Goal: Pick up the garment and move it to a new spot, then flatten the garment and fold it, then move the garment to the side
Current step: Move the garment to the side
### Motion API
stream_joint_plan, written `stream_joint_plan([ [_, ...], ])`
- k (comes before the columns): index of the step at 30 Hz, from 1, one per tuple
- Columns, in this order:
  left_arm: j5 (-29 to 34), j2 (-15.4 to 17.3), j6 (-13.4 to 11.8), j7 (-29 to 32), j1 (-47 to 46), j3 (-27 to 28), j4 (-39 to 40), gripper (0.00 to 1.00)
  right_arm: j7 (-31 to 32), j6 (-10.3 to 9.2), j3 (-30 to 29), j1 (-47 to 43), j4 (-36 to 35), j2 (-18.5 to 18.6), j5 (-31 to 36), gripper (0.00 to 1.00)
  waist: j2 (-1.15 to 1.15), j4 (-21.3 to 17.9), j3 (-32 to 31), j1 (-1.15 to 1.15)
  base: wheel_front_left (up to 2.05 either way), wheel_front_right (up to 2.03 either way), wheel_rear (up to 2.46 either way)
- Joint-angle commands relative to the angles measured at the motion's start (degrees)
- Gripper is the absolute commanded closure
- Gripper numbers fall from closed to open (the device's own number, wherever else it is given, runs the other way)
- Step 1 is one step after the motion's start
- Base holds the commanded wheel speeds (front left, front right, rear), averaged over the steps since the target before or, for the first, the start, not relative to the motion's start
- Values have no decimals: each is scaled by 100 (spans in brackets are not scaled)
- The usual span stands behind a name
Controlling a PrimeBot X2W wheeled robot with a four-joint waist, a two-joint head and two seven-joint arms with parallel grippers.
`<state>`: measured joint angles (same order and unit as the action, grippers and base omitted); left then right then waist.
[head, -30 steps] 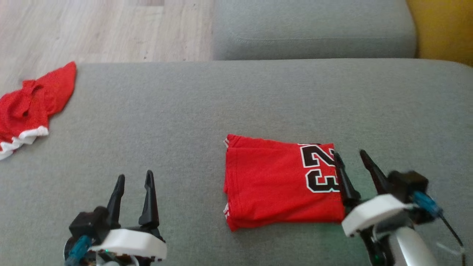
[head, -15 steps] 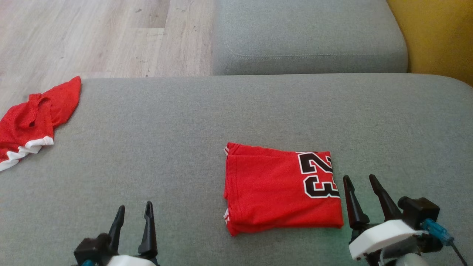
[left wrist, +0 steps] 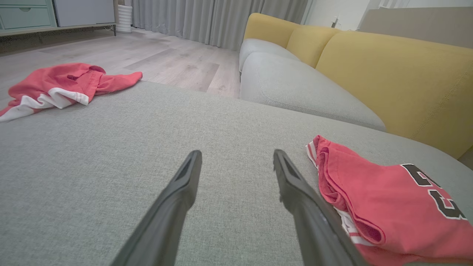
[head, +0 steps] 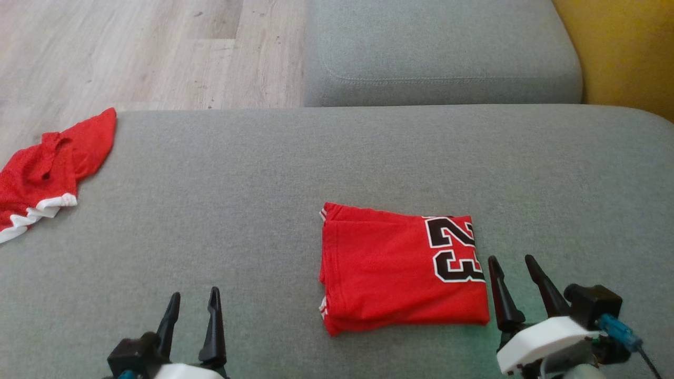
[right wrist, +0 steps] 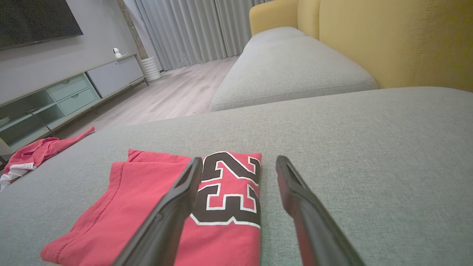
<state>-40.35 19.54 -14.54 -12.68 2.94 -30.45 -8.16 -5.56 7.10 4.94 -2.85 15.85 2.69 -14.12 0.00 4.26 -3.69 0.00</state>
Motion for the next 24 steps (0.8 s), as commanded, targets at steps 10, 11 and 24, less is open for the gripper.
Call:
stream_joint_plan([
  [10, 32, 154, -18, -33, -330, 167, 259, 0, 542, 39, -176, 705, -61, 19, 199, 0, 0, 143, 37, 0, 0, 0, 0],
  [11, 39, 156, -17, -29, -343, 158, 272, 0, 679, 39, -227, 787, -41, 19, 252, 0, 0, 181, 56, 0, 0, 0, 0],
  [24, 104, 145, -58, 26, -404, 56, 408, 0, 1873, 39, -684, 1303, 927, 19, 751, 0, 0, 812, 377, 0, 0, 0, 0],
])
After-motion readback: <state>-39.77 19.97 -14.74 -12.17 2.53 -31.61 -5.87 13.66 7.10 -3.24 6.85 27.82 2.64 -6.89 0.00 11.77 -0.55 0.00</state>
